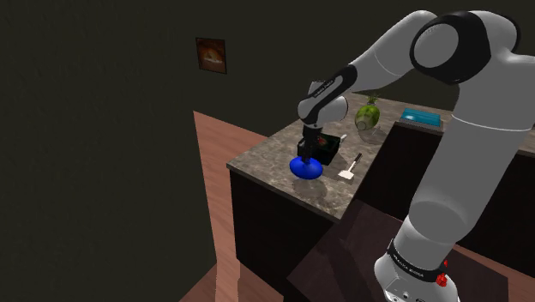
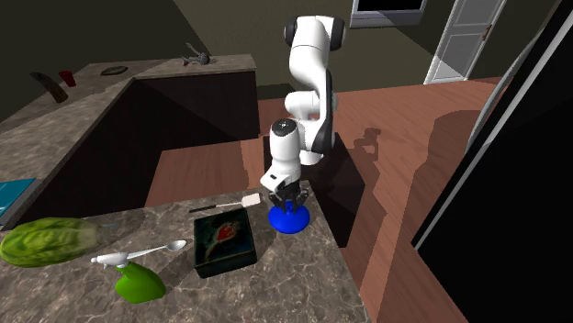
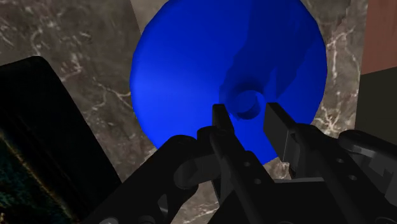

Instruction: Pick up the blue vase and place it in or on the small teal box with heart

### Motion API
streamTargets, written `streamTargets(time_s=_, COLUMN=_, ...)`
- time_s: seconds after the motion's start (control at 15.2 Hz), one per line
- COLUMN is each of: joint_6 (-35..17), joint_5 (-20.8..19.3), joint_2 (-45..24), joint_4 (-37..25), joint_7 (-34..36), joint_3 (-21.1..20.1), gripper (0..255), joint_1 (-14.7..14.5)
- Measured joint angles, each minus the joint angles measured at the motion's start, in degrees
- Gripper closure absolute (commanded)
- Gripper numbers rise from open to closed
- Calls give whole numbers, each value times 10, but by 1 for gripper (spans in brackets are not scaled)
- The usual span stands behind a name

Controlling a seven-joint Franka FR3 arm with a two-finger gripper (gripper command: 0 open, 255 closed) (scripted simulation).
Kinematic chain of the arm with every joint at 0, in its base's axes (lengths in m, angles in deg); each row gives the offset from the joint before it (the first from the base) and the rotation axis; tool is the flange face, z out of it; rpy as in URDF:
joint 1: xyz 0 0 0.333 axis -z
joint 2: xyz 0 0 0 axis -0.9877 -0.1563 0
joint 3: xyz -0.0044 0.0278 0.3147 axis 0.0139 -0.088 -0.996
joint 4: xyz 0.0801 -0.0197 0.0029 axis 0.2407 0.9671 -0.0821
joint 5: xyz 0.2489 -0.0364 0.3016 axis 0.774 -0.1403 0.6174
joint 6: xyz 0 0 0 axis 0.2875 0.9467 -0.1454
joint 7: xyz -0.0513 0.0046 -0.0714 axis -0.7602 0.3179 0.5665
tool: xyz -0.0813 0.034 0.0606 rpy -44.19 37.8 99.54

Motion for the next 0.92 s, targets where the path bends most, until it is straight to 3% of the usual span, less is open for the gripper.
streamTargets(time_s=0.92, joint_6=106, joint_5=-32, joint_2=69, joint_4=-40, joint_7=27, joint_3=1, gripper=255, joint_1=0)
